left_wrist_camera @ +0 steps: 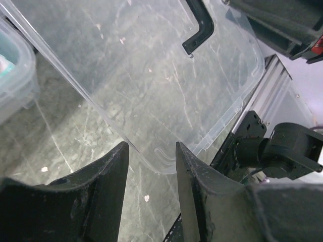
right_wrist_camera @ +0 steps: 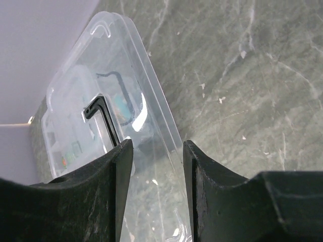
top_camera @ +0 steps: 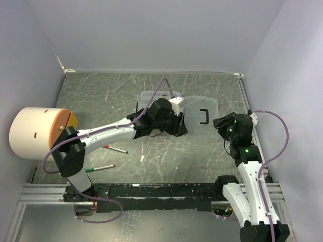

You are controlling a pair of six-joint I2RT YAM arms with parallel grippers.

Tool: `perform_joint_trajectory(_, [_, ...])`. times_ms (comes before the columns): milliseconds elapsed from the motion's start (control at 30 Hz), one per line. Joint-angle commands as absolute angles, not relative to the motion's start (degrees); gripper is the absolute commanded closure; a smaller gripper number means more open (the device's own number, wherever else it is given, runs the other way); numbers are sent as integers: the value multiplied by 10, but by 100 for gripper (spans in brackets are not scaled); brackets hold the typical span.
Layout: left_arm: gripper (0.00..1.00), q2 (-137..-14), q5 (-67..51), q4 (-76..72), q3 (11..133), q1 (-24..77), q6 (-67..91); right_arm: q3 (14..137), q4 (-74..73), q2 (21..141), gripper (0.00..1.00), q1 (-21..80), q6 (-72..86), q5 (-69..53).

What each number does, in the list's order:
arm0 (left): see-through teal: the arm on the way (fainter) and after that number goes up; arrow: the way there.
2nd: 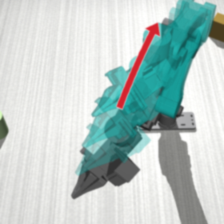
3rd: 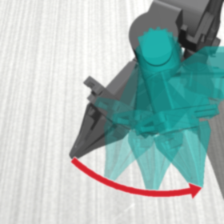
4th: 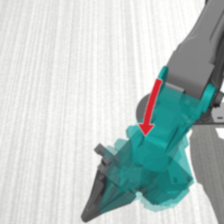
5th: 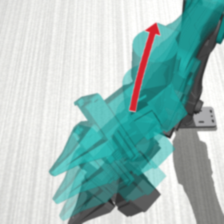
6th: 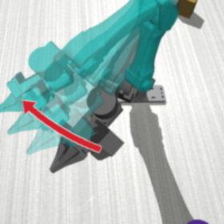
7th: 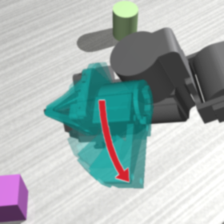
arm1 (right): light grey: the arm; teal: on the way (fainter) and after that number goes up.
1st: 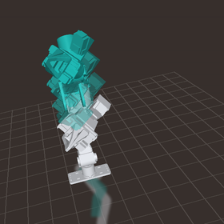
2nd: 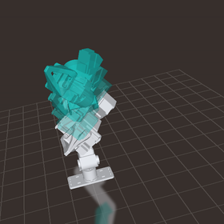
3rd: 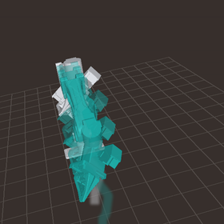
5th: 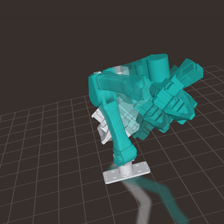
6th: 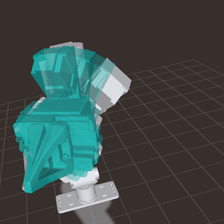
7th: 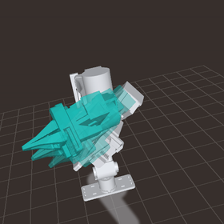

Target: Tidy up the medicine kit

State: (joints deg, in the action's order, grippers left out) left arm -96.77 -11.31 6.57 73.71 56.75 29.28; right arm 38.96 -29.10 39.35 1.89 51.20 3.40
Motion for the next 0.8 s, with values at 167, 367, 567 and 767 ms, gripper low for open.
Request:
perform_joint_trajectory(167, [49,-929,-31,30,775,582,271,391,-175,445,57,30,540,-109])
perform_joint_trajectory(367, [49,-908,-4,39,759,554,284,393,-101,500,57,31,550,-135])
perform_joint_trajectory(567, [49,-893,2,36,740,526,305,399,-20,569,57,66,564,-150])
perform_joint_trajectory(767, [50,-886,15,44,712,488,333,432,28,652,57,118,553,-125])
